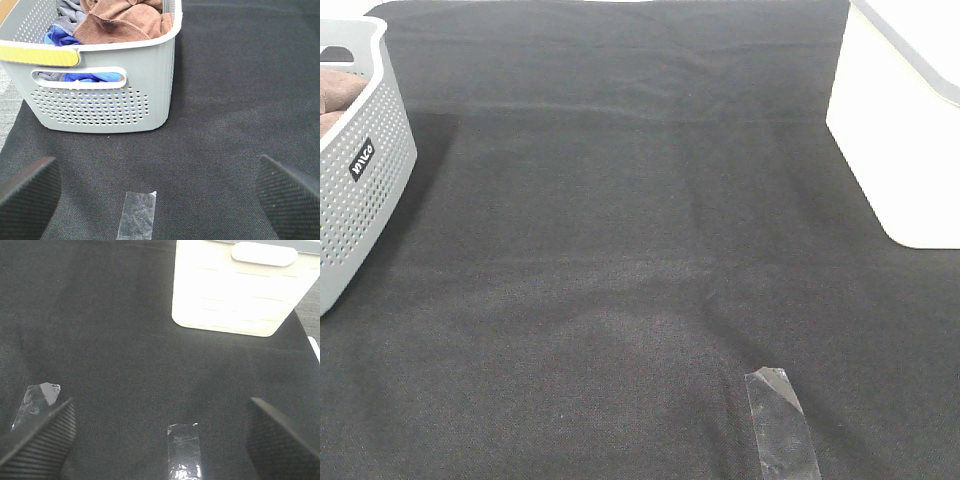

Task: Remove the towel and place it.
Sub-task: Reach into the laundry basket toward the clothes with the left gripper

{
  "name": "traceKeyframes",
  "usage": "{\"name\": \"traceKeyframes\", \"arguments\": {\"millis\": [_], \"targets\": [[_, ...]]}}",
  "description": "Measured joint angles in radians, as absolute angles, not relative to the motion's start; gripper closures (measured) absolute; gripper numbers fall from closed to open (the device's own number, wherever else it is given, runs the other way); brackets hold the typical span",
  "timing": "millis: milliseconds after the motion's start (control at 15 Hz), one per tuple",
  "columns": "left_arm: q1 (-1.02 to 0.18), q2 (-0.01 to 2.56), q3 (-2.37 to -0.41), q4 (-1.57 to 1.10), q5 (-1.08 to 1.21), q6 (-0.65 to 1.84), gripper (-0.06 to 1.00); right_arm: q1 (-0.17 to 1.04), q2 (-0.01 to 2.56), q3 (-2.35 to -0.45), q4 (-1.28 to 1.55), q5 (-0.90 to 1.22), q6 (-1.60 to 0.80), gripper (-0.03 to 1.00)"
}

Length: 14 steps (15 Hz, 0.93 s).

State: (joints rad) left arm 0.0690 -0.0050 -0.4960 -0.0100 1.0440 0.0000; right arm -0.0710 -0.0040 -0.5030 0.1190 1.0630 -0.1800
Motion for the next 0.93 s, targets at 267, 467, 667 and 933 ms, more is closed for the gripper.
{"name": "traceKeyframes", "arguments": {"millis": [267,467,667,933], "targets": [[0.069,-0.005,-0.496,-0.010,1.044,0.000,-0.05,-0.071,-0.004,-0.503,0.119,1.063,-0.180,0.11],[0.069,-0.005,-0.496,-0.010,1.044,0.000,-0.05,-0.071,-0.004,-0.503,0.119,1.063,-0.180,0.11],[0.069,-0.005,-0.496,-0.010,1.044,0.000,-0.05,-0.071,-0.004,-0.503,0.119,1.063,-0.180,0.11],[0.069,-0.005,-0.496,-0.010,1.044,0.000,-0.05,-0.071,-0.004,-0.503,0.119,1.063,-0.180,0.11]]}}
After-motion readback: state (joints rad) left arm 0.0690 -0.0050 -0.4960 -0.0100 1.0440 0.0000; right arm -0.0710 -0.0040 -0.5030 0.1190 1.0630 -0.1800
